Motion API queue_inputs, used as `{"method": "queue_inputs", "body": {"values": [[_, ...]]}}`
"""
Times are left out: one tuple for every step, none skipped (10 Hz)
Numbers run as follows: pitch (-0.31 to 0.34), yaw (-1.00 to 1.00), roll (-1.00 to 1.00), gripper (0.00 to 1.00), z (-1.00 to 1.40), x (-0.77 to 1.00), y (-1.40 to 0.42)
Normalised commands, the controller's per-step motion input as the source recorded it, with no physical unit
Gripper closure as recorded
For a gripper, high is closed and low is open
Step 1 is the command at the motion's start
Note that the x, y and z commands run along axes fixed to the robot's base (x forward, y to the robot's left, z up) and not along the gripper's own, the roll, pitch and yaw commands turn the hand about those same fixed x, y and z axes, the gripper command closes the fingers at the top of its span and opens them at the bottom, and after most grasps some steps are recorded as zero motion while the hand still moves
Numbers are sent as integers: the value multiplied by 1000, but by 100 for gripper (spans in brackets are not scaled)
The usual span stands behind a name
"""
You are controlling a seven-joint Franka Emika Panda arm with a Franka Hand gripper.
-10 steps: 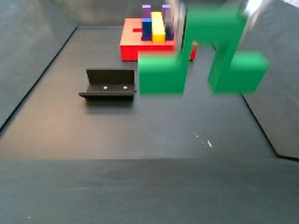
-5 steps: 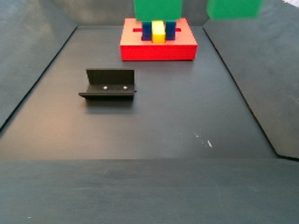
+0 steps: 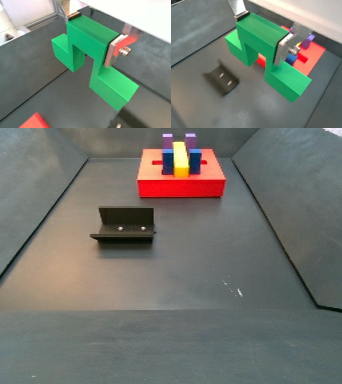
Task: Pick up the green object. Move up. Move to above the board. Insert the green object.
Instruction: Move to above the board, then insert the green object.
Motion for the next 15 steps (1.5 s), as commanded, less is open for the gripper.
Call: {"method": "queue_inputs", "body": {"values": [[26, 8, -3, 100, 133, 65, -1400], [42, 7, -4, 100, 140, 69, -1400], [62, 4, -11, 100, 147, 78, -1400], [96, 6, 5, 100, 150, 108, -1400], [122, 6, -1, 100, 155, 144, -1400], [151, 7, 20, 100, 118, 135, -948], [159, 7, 21, 100, 84, 123, -583], [131, 6, 27, 100, 48, 92, -295], [102, 11, 33, 100, 41, 67, -194], [0, 0, 10, 100, 0, 0, -14], [0, 0, 7, 100, 0, 0, -17], [0, 0, 27, 100, 0, 0, -51], [0, 0, 0, 100, -49, 0, -43], [0, 0, 0, 100, -137, -26, -51], [0, 0, 0, 100, -589, 11, -186]]}}
